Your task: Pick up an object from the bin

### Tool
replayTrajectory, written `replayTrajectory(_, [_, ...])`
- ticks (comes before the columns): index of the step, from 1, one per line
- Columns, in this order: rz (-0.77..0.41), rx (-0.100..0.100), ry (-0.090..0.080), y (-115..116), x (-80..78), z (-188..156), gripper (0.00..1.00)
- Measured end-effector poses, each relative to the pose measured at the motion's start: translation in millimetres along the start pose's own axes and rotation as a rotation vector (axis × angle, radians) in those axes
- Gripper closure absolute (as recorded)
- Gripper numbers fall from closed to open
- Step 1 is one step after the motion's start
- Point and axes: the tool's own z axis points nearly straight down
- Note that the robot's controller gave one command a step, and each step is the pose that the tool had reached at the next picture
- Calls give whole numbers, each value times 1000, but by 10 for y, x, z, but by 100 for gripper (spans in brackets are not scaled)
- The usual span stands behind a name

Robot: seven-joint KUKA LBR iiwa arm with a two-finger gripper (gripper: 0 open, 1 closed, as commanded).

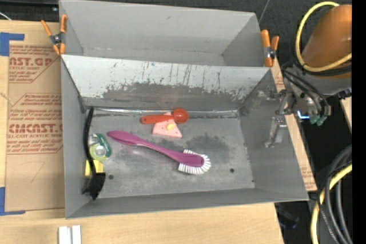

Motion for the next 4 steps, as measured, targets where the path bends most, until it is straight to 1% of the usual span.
replayTrajectory(1, [0,0,0,0,0,0,0])
replayTrajectory(2, [-37,1,1,42,-23,-14,0])
replayTrajectory(3, [-168,2,-3,240,-177,4,0])
replayTrajectory(4, [-213,2,-11,304,-212,199,0])
